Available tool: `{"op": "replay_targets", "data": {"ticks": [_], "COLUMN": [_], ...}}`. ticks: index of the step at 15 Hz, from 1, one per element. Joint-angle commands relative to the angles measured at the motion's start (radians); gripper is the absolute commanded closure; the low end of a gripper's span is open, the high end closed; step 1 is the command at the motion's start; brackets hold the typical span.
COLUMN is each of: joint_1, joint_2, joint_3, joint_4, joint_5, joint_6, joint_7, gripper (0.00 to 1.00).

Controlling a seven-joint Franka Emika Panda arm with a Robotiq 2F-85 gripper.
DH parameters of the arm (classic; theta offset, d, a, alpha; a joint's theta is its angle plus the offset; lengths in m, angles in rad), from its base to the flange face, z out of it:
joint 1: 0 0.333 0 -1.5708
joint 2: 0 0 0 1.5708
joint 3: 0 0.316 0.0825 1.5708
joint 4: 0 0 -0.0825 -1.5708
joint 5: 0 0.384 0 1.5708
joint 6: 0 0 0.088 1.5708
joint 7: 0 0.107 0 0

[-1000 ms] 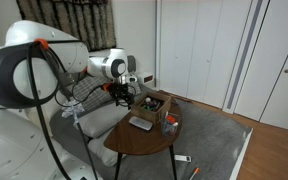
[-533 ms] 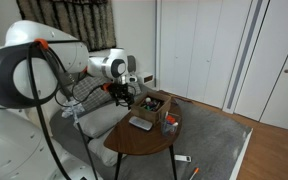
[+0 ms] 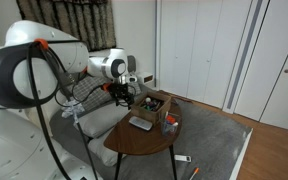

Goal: Pick up the white golf ball from the cardboard box and put it in the gray pen holder

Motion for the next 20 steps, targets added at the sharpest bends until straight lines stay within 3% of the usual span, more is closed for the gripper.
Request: {"op": "replay_targets", "data": {"ticks": [1,8,13,14,19,20], "joint_1": [0.014,-0.027,-0.102,-0.076,-0.095,-0.085], "joint_2": [0.002,-0.017,0.094,0.026,0.091,0.113], "joint_3": [-0.013,-0.082,-0.120,-0.126,-0.134,-0.157], "joint_4": [0.002,0.086,0.262,0.178,0.240,0.266], "joint_5": [-0.005,-0.032,-0.084,-0.051,-0.066,-0.039], "joint_6": [-0.002,0.128,0.091,0.117,0.116,0.062], "joint_7": [0.004,-0.041,0.053,-0.004,0.023,-0.090], "gripper": [0.00,0.00,0.00,0.00,0.00,0.00]}}
